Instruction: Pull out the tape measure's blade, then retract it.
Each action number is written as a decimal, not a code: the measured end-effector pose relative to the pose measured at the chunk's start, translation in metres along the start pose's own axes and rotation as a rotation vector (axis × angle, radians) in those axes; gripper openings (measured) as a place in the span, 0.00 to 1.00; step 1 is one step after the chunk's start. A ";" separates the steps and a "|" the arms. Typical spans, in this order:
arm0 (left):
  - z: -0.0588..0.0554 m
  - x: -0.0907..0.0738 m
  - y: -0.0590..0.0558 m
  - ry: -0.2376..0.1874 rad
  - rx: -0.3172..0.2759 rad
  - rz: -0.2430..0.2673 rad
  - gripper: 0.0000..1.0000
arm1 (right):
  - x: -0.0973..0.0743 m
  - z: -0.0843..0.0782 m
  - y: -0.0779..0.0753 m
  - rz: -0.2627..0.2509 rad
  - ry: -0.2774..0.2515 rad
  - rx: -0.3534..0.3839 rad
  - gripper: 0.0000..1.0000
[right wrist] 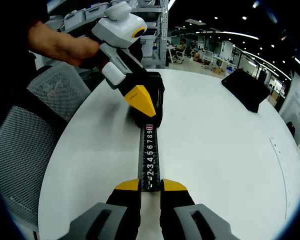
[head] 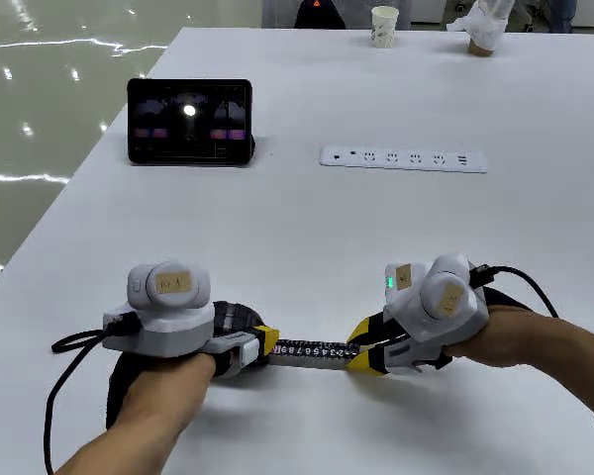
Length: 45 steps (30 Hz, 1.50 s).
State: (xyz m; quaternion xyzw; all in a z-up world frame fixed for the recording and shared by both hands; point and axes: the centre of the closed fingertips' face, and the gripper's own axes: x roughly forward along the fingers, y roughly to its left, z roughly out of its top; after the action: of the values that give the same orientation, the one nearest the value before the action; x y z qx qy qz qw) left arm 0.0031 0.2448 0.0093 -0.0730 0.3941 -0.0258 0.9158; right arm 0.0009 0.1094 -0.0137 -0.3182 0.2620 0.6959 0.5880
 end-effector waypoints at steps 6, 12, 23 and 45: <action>0.000 0.001 0.001 0.001 -0.002 -0.001 0.59 | 0.004 0.004 0.000 0.000 -0.007 0.002 0.11; 0.000 0.001 0.001 0.001 -0.003 -0.002 0.59 | 0.008 0.009 0.000 0.002 -0.013 0.004 0.11; 0.000 0.001 0.001 0.000 -0.006 -0.005 0.59 | 0.017 0.019 0.000 0.007 -0.026 0.000 0.11; 0.000 0.000 0.001 0.005 -0.015 -0.010 0.59 | 0.036 0.042 -0.001 0.011 -0.052 -0.020 0.11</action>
State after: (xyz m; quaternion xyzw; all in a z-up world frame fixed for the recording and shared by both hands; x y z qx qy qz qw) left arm 0.0029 0.2453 0.0091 -0.0820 0.3962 -0.0276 0.9141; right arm -0.0077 0.1644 -0.0134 -0.3044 0.2414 0.7097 0.5877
